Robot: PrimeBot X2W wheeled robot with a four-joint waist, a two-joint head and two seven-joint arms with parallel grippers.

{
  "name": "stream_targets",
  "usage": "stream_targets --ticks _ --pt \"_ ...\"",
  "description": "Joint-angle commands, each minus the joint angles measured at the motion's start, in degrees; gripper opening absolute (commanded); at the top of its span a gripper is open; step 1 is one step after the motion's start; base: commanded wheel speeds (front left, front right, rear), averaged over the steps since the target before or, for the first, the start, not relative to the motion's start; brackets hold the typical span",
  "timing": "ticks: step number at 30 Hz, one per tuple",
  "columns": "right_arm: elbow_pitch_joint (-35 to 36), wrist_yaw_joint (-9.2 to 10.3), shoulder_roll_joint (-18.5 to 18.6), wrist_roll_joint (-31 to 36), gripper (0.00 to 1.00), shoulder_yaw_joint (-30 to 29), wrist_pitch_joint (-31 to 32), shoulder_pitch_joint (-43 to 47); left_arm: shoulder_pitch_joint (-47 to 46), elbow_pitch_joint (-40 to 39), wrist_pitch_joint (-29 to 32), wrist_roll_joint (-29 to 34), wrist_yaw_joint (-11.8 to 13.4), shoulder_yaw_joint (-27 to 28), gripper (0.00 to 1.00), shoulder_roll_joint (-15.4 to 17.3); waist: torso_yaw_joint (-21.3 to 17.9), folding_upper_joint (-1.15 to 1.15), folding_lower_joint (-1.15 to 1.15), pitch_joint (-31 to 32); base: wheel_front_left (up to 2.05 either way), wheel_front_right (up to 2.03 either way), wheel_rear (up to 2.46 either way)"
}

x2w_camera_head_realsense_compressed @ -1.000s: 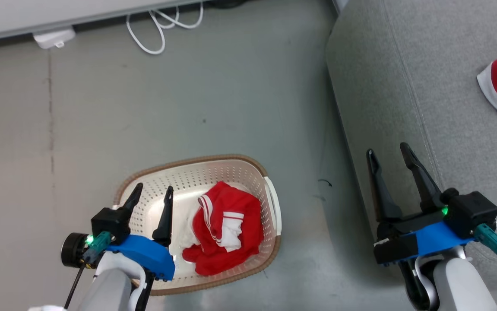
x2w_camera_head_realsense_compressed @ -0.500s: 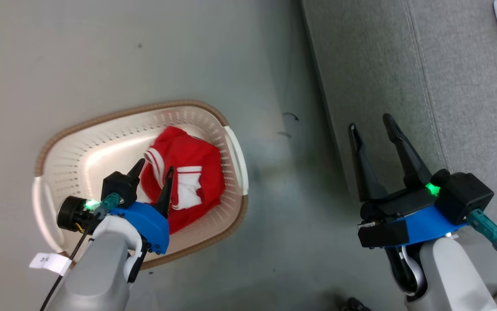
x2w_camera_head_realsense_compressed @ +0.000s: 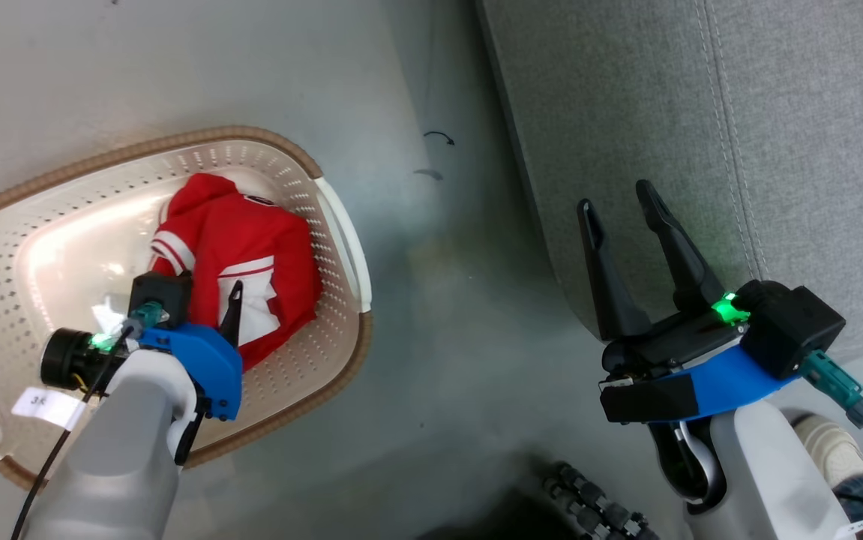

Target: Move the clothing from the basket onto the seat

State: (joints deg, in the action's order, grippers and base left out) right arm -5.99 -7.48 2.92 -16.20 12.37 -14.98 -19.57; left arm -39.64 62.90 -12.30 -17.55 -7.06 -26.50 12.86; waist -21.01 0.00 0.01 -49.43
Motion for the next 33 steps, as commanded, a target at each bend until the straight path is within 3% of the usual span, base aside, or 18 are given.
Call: stream_targets --ticks 1,6,7,8,9,23,33 --pt "0.39 -0.03 -0.05 -0.28 1.0 0.24 -0.27 -0.66 -1.27 0.95 0.96 -0.38 0.61 0.29 1.0 0.2 -0.73 0.0 -0.01 -0.73 0.0 0.0 0.0" --pt "0.67 -0.03 -0.05 -0.87 1.0 0.83 -0.29 -0.68 -2.93 3.74 3.07 -0.17 2.81 0.05 1.0 -0.11 -1.3 0.0 -0.01 -1.19 0.0 0.0 0.0" --pt "0.62 -0.03 -0.05 -0.95 1.0 0.93 -0.29 -0.67 -3.15 4.13 3.22 -0.06 3.17 -0.12 0.48 -0.14 -1.38 0.0 -0.01 -1.18 0.0 0.0 0.0" --pt "0.56 -0.03 -0.05 -1.04 1.0 1.0 -0.29 -0.7 -3.35 4.43 3.3 -0.08 3.39 -0.24 0.1 -0.2 -1.45 0.0 -0.01 -1.16 0.0 0.0 0.0" --pt "0.5 -0.03 -0.05 -1.09 1.0 1.07 -0.29 -0.74 -3.43 4.79 3.51 -0.26 3.33 -0.28 0.0 -0.3 -1.49 0.0 -0.01 -1.12 0.0 0.0 0.0" --pt "0.01 -0.03 -0.05 -0.27 1.0 0.73 -0.3 -1.2 -3.98 7.05 1.99 -2.13 2.02 -0.93 0.0 -2.16 -0.18 0.0 -0.01 0.47 0.0 0.0 0.0" --pt "-2.09 -0.03 -0.01 2.76 1.0 -1.26 -0.26 -1.04 -2.41 7.06 -0.4 -3.78 0.52 -1.51 0.0 -5.59 4.54 0.0 -0.01 7.78 0.0 0.0 0.0"
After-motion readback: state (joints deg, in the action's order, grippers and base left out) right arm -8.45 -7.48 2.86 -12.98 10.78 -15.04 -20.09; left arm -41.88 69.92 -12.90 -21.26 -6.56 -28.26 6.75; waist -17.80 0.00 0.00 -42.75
